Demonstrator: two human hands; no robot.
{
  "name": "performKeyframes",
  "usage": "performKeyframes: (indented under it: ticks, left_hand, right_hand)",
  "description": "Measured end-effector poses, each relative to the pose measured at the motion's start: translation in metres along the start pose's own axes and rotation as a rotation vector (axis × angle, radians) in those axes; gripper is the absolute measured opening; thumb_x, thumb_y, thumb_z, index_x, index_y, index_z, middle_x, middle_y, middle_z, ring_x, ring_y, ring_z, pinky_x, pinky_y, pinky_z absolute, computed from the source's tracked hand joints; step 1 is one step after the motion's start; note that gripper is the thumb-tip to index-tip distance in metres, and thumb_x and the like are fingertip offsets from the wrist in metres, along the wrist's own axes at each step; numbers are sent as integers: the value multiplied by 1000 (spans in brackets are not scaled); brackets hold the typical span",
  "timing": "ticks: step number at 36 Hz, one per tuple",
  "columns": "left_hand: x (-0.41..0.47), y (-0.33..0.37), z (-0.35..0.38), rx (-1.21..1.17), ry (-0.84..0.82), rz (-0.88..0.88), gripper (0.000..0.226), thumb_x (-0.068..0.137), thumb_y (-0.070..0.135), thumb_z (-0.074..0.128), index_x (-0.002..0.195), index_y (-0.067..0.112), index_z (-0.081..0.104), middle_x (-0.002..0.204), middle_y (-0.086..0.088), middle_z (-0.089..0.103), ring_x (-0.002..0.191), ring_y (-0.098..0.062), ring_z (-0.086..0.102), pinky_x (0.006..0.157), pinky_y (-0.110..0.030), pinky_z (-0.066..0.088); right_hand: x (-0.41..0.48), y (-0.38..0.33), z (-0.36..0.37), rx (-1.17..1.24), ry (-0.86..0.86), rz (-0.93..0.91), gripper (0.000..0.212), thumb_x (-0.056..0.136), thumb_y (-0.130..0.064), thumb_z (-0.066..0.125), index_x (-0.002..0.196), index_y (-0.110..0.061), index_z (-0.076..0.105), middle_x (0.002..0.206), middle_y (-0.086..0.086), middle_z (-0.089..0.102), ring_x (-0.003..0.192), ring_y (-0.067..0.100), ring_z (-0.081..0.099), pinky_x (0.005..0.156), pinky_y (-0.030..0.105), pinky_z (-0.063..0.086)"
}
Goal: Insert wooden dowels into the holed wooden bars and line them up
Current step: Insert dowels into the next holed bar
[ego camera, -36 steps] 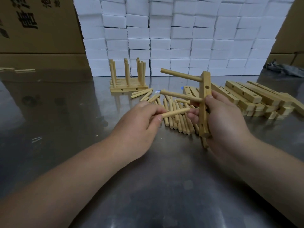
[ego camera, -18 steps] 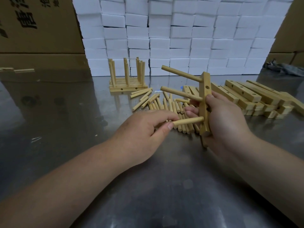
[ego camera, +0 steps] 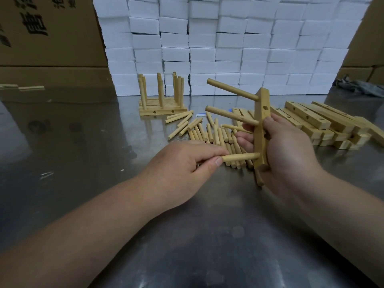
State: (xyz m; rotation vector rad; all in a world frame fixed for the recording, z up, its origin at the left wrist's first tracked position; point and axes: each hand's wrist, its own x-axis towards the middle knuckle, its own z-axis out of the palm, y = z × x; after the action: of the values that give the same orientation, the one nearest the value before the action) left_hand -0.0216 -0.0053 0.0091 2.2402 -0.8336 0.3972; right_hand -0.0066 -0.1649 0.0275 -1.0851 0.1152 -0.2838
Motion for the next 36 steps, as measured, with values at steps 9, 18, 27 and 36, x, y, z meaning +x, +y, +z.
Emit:
performKeyframes:
  ticks: [9,18,27,36]
  left_hand:
    - [2,4,-2,-24,20,47,40,80,37,50,117,49,38,91,22,56,78,1,52,63,-16,40]
    - [1,7,-2,-26,21,56,37,81,36,51,115,47,42,93,20,56,78,1,54,62,-13,41]
    - [-1,10,-2,-114,-17,-62,23,89,28,55,70,36,65,79,20,61,70,5,54,60,-8,40]
    - [0,12,-7,-198,-113,-248,24,87,35,50,66,37,61,47,23,50,50,10,46,45,-5,33]
  right_hand:
    - [-10,-1,2,-62,-90,-57,25,99,-12,39,121,-23,47,102,17,63,58,13,67,54,22,56]
    - [-15,3,4,-137,-139,-72,38,100,-14,38,138,-17,41,96,13,61,59,12,65,62,26,59]
    - [-19,4,5,-160,-164,-99,36,101,-16,35,137,-20,40,86,9,61,59,11,65,62,28,59]
    - [-20,10,4,-199,-166,-141,40,101,-18,35,140,-12,39,77,2,64,58,9,66,58,22,56]
